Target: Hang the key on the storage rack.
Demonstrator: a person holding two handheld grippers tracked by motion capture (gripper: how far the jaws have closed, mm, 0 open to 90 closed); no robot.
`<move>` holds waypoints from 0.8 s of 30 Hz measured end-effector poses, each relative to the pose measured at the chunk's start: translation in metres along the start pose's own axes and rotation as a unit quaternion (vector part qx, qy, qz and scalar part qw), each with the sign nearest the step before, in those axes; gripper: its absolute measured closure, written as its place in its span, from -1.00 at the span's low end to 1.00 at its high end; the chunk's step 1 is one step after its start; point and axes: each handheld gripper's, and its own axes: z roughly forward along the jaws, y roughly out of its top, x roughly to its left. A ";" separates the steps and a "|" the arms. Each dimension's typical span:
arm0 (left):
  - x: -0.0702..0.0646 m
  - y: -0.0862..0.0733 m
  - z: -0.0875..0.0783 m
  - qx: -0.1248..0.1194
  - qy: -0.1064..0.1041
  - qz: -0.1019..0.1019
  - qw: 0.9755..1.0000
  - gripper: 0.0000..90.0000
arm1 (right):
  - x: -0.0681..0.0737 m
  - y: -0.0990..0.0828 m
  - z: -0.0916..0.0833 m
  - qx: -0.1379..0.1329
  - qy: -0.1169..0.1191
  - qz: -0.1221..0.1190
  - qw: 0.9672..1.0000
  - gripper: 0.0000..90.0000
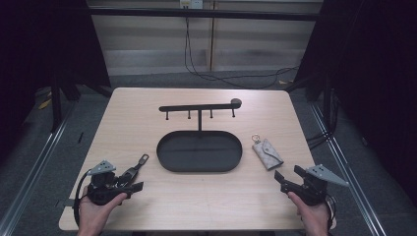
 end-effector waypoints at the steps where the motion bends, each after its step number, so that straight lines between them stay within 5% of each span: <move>1: 0.000 0.000 0.000 0.000 -0.001 -0.001 1.000 -0.16 | 0.000 0.000 0.000 0.001 0.002 0.005 1.000 -0.54; 14: -0.001 0.004 -0.003 -0.002 -0.002 0.004 1.000 -0.19 | 0.000 0.001 -0.005 0.014 0.010 0.019 1.000 -0.53; 24: -0.004 0.010 -0.005 -0.003 0.002 -0.014 1.000 -0.17 | 0.003 -0.001 -0.009 0.013 0.008 0.013 1.000 -0.53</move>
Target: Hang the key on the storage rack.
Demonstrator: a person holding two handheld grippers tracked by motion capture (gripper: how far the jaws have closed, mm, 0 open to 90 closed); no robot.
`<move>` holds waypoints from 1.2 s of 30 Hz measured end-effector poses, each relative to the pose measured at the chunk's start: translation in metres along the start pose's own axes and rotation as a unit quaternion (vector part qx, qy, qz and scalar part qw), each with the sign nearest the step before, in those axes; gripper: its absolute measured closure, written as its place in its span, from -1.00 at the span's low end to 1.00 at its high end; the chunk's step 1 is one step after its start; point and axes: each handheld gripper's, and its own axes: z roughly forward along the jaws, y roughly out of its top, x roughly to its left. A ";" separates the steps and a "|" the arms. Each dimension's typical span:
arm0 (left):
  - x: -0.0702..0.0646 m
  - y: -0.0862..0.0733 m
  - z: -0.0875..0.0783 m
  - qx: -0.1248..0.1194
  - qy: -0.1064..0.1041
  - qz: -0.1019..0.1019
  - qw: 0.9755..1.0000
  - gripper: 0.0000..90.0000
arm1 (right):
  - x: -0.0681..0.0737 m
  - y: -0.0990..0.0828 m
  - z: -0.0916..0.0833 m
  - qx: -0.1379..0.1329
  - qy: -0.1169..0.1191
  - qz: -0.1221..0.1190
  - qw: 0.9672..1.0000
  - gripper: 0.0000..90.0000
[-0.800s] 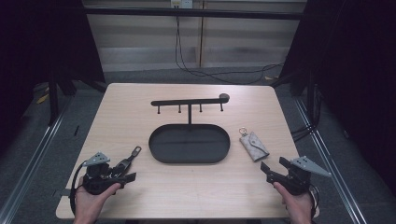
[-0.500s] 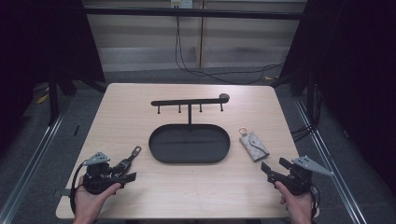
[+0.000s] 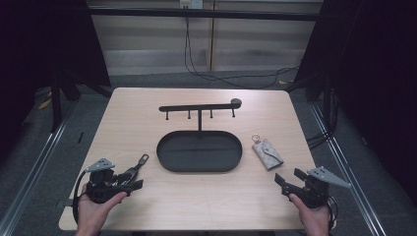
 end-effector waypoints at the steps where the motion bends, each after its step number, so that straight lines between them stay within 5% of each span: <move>1: -0.001 0.001 0.001 0.004 0.007 0.000 1.000 -0.18 | 0.000 -0.001 -0.001 -0.001 0.001 0.000 1.000 -0.53; 11: -0.009 0.020 0.005 0.036 -0.008 0.032 0.999 -0.23 | -0.004 -0.002 -0.002 0.004 -0.003 0.018 1.000 -0.59; 14: -0.009 0.025 0.002 0.025 -0.033 0.031 0.999 -0.25 | -0.003 -0.002 -0.002 0.005 0.001 0.015 1.000 -0.59; 15: -0.011 0.030 0.002 0.030 -0.018 0.052 0.998 -0.20 | -0.003 -0.002 -0.001 0.007 0.002 0.014 1.000 -0.59; 17: -0.014 0.036 0.002 0.033 -0.019 0.060 0.997 -0.15 | -0.004 -0.002 0.000 0.012 0.006 0.015 1.000 -0.60; 21: -0.014 0.042 0.008 0.056 -0.014 0.060 0.996 -0.09 | -0.004 -0.002 0.002 0.024 0.014 0.014 1.000 -0.64; 26: -0.008 0.051 0.013 0.083 0.037 0.064 0.994 0.11 | -0.003 -0.001 0.003 0.026 0.012 0.011 1.000 -0.64; 28: -0.006 0.055 0.014 0.095 0.038 0.073 0.992 0.18 | -0.003 -0.001 0.004 0.028 0.011 0.011 0.999 -0.64; 32: -0.001 0.065 0.015 0.118 0.051 0.074 0.989 0.19 | -0.003 -0.002 0.004 0.030 0.014 0.009 0.999 -0.64; 36: 0.009 0.073 0.022 0.142 0.056 0.056 0.987 -0.01 | -0.002 -0.002 0.005 0.033 0.016 0.005 0.999 -0.64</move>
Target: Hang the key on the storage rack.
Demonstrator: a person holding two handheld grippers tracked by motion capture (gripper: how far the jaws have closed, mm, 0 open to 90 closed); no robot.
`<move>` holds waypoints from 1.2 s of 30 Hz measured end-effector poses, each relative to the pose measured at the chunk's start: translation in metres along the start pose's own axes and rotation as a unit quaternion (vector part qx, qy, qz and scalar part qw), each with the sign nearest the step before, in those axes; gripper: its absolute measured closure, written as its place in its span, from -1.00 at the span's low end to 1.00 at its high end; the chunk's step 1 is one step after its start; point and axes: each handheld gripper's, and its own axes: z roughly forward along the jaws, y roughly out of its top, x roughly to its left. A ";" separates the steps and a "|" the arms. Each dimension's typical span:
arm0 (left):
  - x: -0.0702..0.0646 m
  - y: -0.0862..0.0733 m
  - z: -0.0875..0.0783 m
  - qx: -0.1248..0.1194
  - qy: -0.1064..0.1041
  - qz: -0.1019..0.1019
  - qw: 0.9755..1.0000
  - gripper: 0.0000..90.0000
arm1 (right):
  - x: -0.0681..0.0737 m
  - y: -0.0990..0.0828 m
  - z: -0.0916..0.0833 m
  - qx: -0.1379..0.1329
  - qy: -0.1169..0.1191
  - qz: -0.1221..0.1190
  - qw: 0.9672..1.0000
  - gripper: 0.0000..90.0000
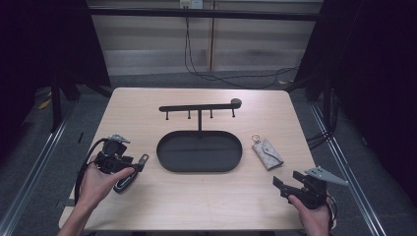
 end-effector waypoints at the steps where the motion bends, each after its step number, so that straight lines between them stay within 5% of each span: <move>1: 0.002 0.002 0.002 0.006 -0.003 -0.004 1.000 -0.01 | 0.000 0.000 0.000 0.001 0.000 -0.001 1.000 -0.64; 10: 0.015 0.015 0.007 0.030 0.017 -0.011 0.999 -0.01 | 0.000 0.000 0.002 0.006 0.001 -0.001 1.000 -0.64; 23: 0.022 0.028 0.019 0.073 0.007 -0.007 0.997 0.03 | -0.001 0.000 0.002 0.009 0.004 0.001 1.000 -0.64; 25: 0.025 0.030 0.025 0.098 0.009 0.010 0.995 0.02 | -0.001 0.000 0.003 0.011 0.005 0.002 1.000 -0.64; 36: 0.030 0.037 0.040 0.132 0.015 -0.003 0.991 0.00 | 0.000 0.000 0.004 0.018 0.009 0.001 1.000 -0.64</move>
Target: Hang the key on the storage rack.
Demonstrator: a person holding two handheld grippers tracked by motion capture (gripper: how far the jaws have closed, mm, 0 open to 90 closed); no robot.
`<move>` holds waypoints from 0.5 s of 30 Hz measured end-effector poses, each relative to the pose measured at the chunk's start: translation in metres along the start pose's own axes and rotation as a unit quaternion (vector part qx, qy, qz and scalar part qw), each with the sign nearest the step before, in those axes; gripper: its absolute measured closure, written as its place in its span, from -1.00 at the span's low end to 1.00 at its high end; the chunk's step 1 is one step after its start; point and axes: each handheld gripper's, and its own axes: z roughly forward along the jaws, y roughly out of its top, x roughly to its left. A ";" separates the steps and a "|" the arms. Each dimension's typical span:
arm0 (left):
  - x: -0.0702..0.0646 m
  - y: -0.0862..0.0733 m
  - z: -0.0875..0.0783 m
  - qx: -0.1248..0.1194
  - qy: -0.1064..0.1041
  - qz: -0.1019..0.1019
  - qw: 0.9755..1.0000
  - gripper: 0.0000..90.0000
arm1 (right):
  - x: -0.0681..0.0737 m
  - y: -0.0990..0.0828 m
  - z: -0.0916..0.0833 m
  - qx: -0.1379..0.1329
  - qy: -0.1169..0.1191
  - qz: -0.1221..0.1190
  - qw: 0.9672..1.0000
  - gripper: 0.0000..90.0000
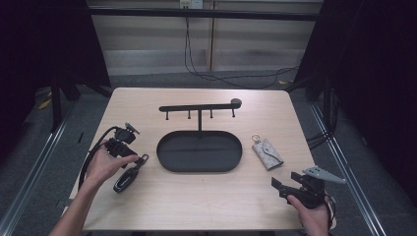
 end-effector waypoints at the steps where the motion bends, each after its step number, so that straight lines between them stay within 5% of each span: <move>1: 0.000 0.001 0.001 0.005 0.002 -0.003 1.000 -0.02 | 0.000 0.000 0.000 0.000 0.000 0.000 1.000 -0.64; 15: 0.002 0.011 0.019 0.042 0.016 0.001 0.999 -0.10 | 0.000 0.000 0.003 0.014 -0.001 -0.002 1.000 -0.64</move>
